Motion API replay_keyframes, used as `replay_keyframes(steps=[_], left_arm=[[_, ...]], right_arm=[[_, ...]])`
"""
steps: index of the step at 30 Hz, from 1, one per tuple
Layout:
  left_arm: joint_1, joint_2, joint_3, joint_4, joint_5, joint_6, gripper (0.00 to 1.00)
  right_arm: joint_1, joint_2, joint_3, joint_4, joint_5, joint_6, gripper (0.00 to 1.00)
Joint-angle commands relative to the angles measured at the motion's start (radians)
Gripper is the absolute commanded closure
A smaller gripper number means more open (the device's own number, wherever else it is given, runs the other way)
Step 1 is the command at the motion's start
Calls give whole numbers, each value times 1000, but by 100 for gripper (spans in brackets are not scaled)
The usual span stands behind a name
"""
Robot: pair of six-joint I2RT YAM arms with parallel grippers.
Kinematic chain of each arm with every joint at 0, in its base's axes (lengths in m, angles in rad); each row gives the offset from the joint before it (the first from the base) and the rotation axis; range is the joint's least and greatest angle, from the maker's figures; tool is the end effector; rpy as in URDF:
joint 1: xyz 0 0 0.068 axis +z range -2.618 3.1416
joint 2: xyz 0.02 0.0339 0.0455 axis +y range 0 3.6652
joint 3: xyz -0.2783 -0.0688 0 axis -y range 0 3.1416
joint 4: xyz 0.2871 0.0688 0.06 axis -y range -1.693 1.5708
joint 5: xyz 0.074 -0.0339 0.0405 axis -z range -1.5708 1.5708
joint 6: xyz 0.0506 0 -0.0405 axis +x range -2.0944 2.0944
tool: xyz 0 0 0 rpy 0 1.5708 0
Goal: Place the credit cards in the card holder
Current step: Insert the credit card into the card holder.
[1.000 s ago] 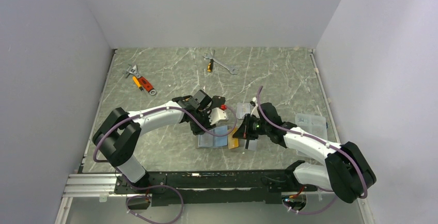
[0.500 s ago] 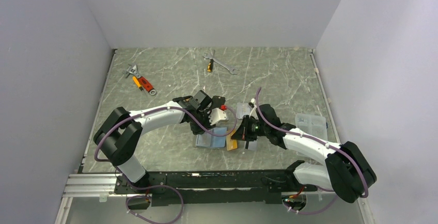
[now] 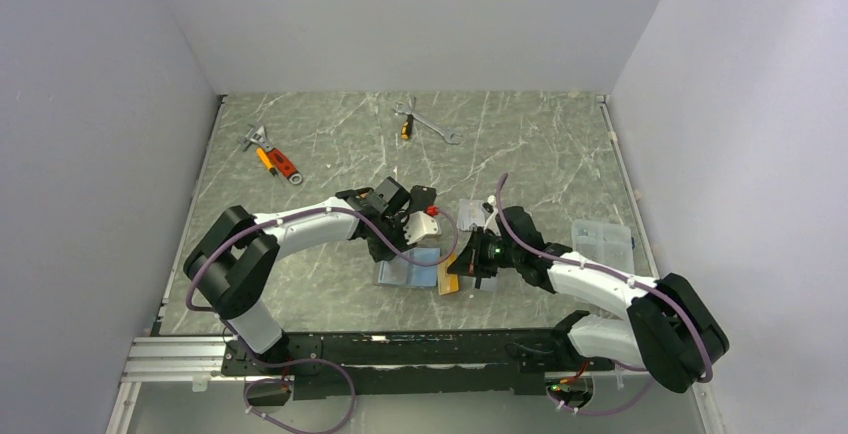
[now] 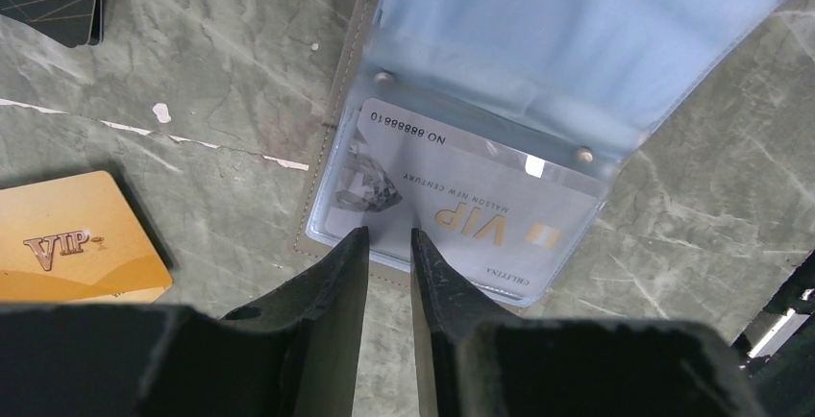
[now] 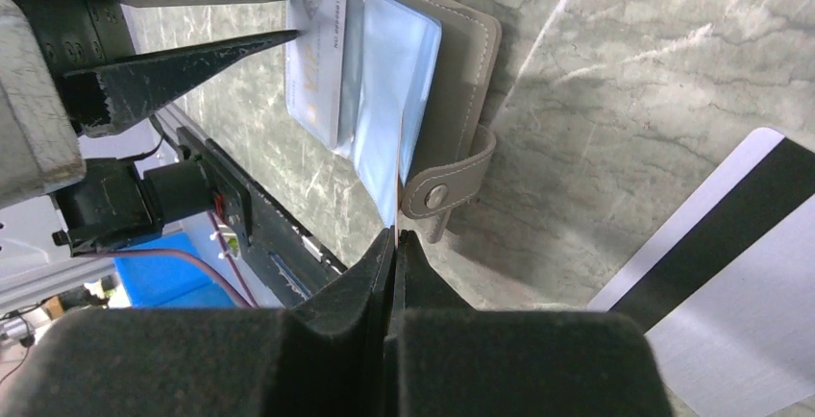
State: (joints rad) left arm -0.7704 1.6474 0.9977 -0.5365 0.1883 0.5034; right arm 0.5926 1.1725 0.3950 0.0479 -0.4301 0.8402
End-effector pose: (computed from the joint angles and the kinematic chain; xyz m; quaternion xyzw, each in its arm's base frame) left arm 0.2465 -0.2524 0.1504 0.5956 0.7749 -0.1168 0.1763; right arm 0.1941 0.1561 0.1314 0.0237 0.8958 0.4089 0.1729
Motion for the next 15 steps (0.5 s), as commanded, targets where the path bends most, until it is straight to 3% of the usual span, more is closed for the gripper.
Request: replay_keyframes(steps=[1, 15], left_arm=[[-3, 11, -13, 4, 5, -5, 73], [-3, 11, -17, -2, 10, -6, 76]], right_arm=[[4, -13, -27, 62, -27, 45, 100], [16, -142, -92, 41, -202, 47, 100]])
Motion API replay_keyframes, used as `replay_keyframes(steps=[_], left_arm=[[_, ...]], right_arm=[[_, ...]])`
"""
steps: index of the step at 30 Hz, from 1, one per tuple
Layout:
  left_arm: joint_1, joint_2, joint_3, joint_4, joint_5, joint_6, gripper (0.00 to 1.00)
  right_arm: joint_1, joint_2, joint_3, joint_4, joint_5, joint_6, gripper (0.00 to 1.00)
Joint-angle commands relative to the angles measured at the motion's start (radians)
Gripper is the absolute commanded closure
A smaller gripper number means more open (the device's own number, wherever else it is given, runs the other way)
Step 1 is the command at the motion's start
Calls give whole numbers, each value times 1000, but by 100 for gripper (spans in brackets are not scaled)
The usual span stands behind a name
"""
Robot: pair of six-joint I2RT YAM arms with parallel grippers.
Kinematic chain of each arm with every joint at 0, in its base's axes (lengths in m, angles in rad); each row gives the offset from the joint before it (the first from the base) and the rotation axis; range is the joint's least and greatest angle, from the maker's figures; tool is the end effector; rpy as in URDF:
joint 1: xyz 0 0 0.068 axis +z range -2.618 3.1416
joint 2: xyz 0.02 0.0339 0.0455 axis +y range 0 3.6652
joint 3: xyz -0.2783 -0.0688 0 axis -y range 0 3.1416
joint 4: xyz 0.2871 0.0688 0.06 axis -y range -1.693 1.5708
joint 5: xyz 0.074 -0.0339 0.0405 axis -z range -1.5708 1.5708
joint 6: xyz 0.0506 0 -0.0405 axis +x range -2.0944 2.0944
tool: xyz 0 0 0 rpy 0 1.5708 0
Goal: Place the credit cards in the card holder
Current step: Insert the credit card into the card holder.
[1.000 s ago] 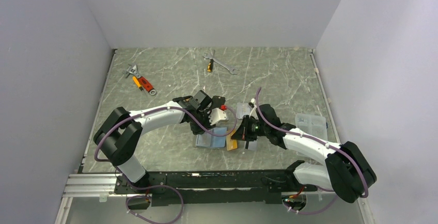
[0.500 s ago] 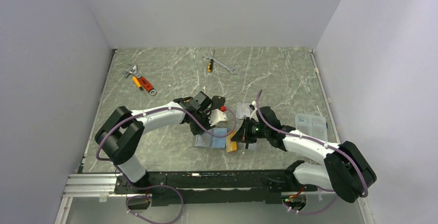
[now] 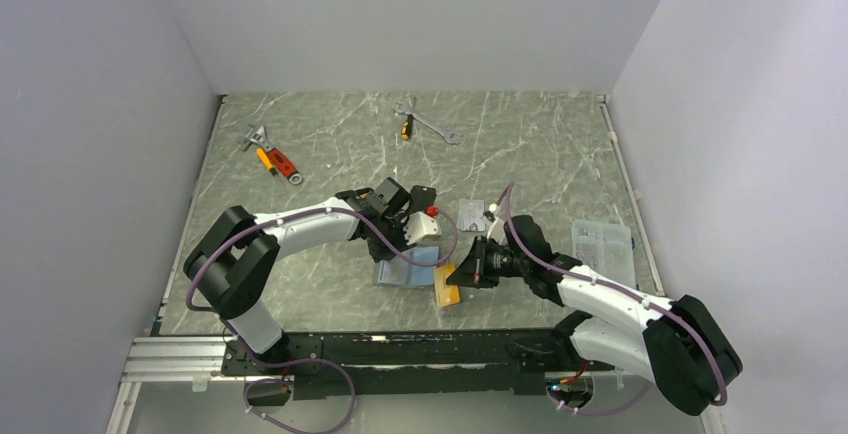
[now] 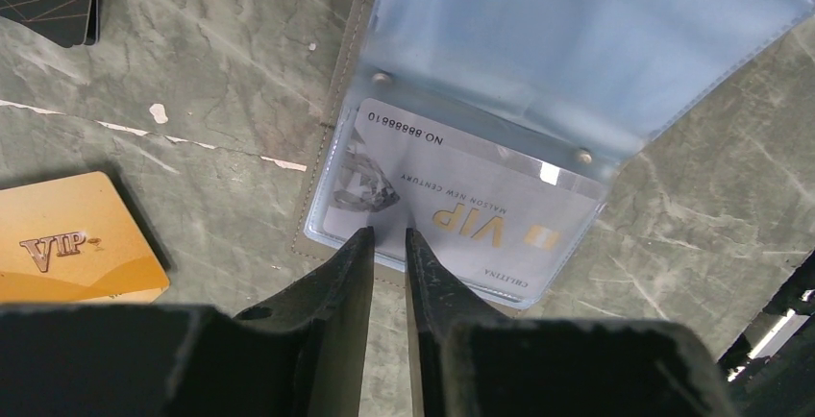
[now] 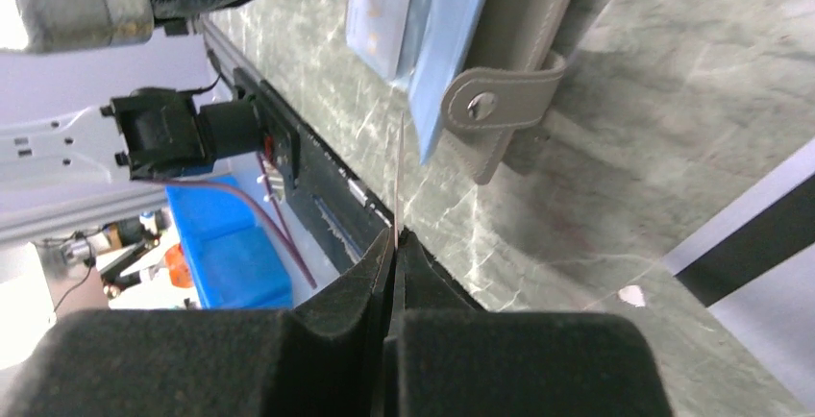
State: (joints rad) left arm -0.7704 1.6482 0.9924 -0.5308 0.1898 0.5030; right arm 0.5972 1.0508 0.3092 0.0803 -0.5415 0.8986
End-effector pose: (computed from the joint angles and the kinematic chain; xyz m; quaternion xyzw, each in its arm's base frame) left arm 0.2460 -0.2520 0.1488 0.5955 0.7750 -0.1175 0.1760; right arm 0.1727 0.1490 0.1333 0.0138 0.8735 0.4640 0.1469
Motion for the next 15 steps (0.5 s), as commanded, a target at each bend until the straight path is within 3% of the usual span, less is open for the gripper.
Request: replay_keyframes(steps=[1, 15], left_arm=[[-3, 10, -12, -8, 9, -5, 77], [-3, 9, 3, -24, 13, -7, 79]], right_arm=[[17, -16, -3, -2, -98, -20, 100], [58, 76, 23, -21, -86, -46, 100]])
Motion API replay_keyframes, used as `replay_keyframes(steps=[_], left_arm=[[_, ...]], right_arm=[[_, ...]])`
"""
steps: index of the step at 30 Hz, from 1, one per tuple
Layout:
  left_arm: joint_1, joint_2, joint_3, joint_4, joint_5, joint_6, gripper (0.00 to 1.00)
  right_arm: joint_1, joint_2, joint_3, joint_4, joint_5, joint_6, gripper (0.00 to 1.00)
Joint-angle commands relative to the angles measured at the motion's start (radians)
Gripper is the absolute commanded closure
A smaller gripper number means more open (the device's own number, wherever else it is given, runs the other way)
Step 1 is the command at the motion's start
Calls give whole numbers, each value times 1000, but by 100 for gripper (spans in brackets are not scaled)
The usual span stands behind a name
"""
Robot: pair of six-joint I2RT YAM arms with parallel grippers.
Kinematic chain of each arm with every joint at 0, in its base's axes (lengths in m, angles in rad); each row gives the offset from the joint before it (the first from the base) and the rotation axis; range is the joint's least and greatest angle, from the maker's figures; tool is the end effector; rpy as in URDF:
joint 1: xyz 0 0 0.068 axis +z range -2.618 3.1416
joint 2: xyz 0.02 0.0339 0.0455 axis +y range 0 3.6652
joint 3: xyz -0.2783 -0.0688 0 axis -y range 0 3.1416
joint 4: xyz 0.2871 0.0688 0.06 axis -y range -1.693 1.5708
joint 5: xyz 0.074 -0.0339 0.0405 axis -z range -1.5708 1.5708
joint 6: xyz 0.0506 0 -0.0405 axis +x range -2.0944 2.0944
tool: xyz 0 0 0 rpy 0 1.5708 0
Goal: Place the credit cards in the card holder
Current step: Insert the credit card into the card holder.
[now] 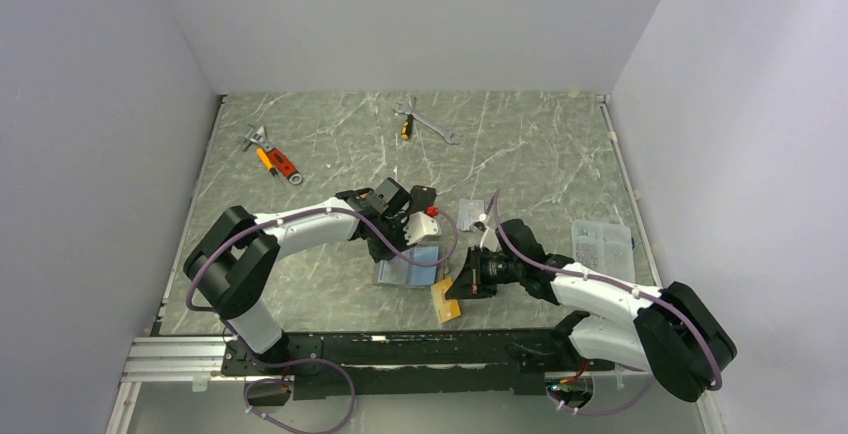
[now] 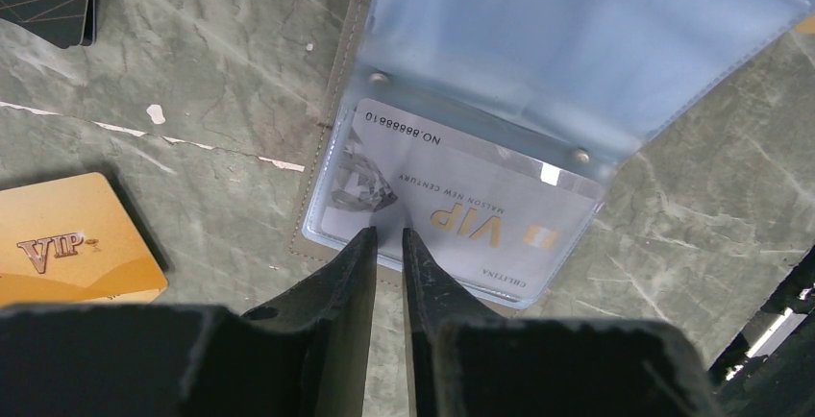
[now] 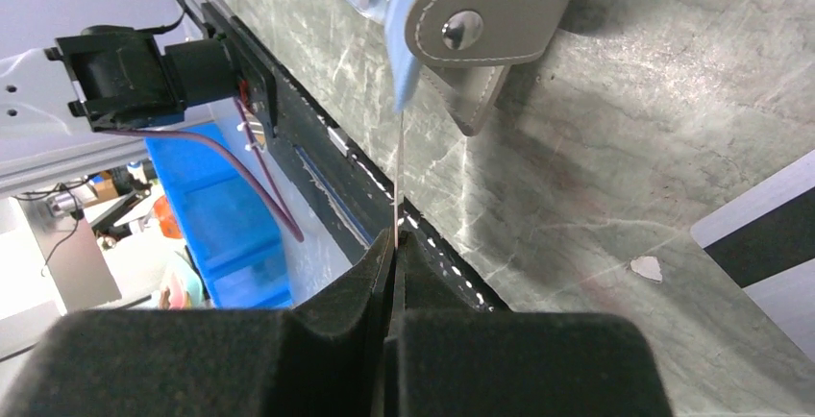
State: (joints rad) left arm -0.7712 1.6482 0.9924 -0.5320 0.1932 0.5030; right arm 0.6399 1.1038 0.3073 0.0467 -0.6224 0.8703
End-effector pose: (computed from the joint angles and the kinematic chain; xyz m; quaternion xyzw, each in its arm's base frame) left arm 0.2455 -0.2522 0.1487 0.5960 0.7745 -0.1192 0.1751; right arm 0.1609 0.1566 0.1203 -0.0211 0.8811 0.4648 0.0842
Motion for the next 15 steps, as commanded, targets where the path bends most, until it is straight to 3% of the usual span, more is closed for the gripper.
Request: replay_keyframes(steps=[1, 15], left_arm=[[-2, 9, 5, -24, 10, -7, 79], [-2, 2, 4, -26, 12, -7, 81]], right_arm=[[19, 28, 27, 11, 1, -20, 100], [51, 26, 21, 58, 29, 6, 100]])
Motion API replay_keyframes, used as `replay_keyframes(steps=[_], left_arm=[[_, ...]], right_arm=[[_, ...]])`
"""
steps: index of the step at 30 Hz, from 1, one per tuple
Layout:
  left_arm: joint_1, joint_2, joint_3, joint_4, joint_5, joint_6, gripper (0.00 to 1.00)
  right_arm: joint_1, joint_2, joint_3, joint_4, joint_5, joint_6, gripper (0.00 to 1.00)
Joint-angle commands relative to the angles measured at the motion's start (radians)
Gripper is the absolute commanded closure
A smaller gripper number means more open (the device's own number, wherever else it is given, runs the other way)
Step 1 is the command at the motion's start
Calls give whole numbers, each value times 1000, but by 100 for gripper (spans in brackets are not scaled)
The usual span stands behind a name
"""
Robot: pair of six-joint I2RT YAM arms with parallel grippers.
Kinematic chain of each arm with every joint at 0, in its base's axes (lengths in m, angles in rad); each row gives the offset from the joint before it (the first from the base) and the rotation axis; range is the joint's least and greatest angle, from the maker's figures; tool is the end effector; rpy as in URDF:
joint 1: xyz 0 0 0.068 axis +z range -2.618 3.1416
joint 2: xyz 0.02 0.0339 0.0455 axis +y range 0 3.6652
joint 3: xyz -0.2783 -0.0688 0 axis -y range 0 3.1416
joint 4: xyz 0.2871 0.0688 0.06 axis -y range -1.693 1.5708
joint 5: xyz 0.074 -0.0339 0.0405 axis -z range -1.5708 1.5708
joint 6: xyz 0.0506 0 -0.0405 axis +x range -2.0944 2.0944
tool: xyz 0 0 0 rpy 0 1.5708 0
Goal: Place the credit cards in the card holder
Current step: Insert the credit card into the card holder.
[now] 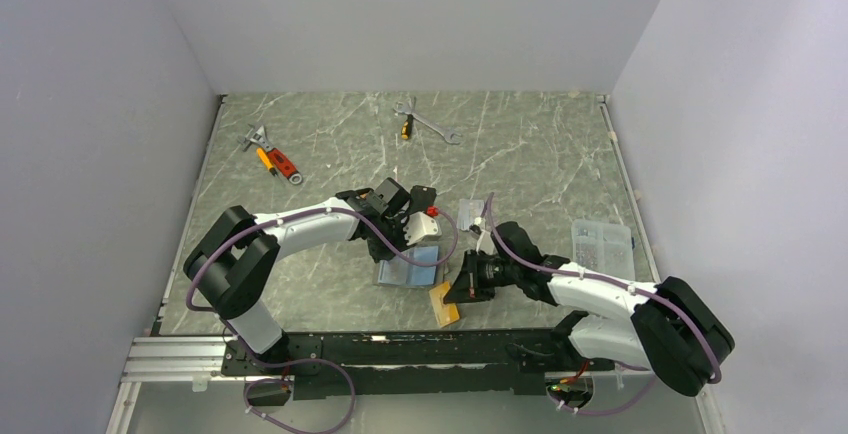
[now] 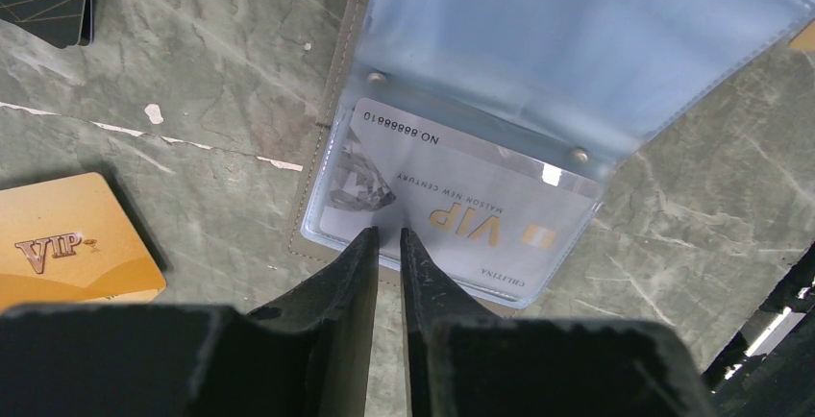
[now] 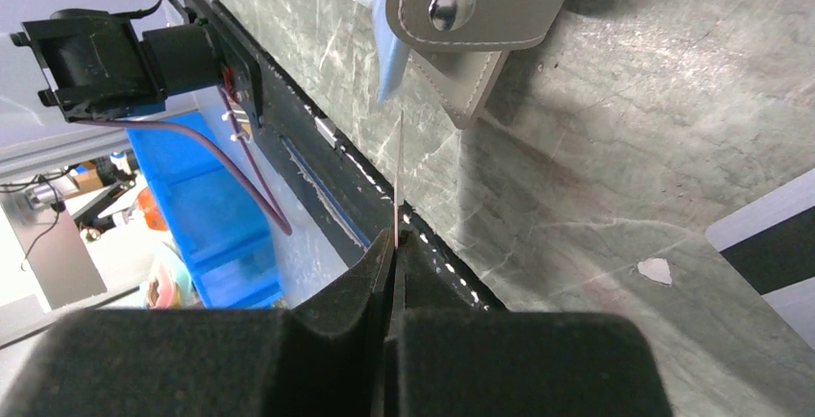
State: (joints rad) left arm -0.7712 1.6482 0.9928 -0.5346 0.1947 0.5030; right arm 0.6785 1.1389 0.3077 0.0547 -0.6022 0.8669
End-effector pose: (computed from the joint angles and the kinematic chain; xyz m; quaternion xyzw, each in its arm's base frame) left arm 0.2453 -0.2521 0.1488 0.5961 0.7746 -0.1198 0.1739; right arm 0.1563 0.1628 0.1135 -0.0314 0.8876 0.4537 0.0736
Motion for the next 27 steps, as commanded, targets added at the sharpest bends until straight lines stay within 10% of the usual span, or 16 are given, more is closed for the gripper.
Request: replay_keyframes(steps=[1, 27], left_arm=[[-2, 1, 2, -24, 9, -7, 81], [-2, -14, -6, -28, 12, -1, 83]], right_arm=[[14, -8, 21, 57, 8, 12, 100], [20, -51, -4, 122, 135, 91, 100]])
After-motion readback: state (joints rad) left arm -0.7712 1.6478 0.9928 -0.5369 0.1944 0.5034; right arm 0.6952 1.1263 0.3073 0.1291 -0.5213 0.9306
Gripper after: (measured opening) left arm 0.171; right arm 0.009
